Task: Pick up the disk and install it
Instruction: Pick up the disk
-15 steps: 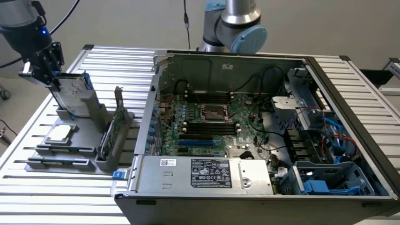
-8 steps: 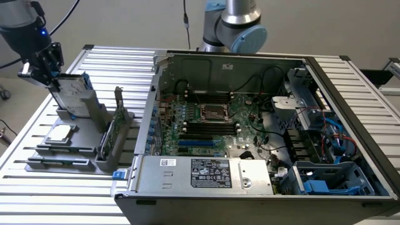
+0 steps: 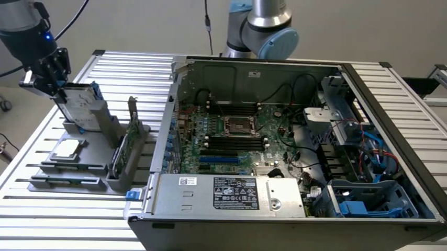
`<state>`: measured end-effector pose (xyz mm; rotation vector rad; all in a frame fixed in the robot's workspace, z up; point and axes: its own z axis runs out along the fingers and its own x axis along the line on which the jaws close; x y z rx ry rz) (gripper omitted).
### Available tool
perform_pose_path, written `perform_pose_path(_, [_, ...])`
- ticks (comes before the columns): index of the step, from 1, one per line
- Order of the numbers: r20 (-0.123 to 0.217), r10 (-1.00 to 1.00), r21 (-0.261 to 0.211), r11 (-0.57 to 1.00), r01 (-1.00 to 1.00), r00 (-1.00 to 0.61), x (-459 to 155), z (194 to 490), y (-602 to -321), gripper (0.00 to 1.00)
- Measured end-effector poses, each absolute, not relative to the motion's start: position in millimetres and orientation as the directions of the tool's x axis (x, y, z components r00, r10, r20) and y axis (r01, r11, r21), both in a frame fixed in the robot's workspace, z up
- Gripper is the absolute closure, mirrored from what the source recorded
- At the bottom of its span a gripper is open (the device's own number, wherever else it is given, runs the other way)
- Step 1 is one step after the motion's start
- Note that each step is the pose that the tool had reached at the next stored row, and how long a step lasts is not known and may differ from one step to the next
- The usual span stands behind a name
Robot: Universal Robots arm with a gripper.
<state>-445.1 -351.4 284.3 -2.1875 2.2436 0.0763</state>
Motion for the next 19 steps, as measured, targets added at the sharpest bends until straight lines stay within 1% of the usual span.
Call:
perform_pose_path(10, [-0.039, -0.999, 0.028, 0.026, -0.999, -0.027, -446.0, 283.8, -352.8, 0.67])
perform_pose_path(19, [-0.040, -0.999, 0.010, 0.026, -1.000, -0.026, -445.9, 283.7, -352.8, 0.67])
